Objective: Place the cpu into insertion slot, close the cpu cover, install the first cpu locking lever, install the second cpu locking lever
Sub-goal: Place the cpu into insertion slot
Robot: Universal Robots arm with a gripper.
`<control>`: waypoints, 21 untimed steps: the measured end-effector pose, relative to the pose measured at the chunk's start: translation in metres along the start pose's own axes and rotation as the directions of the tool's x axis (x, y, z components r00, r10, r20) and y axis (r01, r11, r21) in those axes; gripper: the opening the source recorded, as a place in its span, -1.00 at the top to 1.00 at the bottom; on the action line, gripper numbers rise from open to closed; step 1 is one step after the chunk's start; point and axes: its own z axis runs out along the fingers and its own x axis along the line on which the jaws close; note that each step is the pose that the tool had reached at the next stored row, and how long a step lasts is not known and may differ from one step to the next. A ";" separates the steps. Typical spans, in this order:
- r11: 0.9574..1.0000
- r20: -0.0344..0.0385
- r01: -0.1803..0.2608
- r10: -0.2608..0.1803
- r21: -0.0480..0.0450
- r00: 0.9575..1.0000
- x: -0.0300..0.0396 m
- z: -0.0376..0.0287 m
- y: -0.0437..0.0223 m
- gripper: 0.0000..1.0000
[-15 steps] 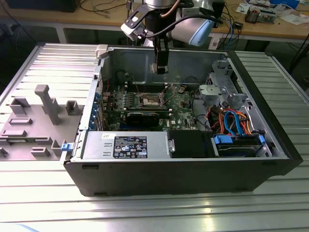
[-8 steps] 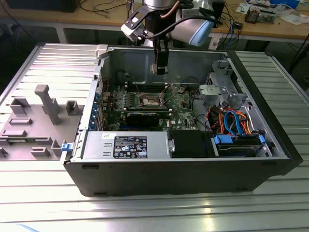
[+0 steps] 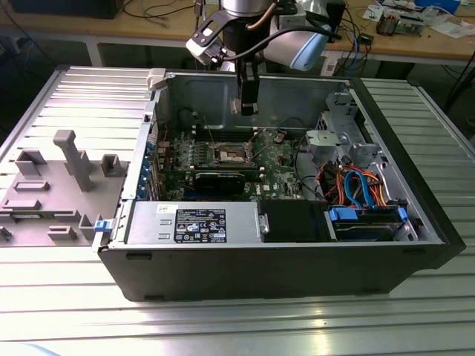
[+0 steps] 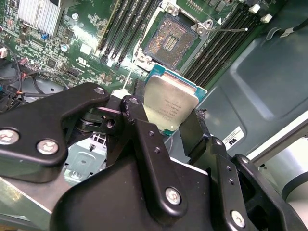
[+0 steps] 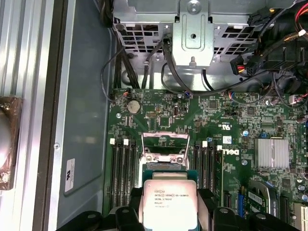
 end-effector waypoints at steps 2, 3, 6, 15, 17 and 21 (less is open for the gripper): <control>1.000 0.000 0.000 0.000 0.000 1.000 0.0000 0.0006 0.0000 -0.07; 1.000 0.000 0.000 0.000 0.000 1.000 0.0000 0.0010 -0.0001 -0.07; 1.000 0.000 0.000 0.000 0.000 1.000 -0.0001 0.0020 -0.0002 -0.07; 1.000 0.000 0.000 0.000 0.000 1.000 -0.0001 0.0054 -0.0005 -0.07; 1.000 0.000 0.000 0.000 0.000 1.000 -0.0001 0.0058 -0.0005 -0.07; 1.000 0.000 0.000 0.000 0.000 1.000 -0.0001 0.0064 -0.0006 -0.07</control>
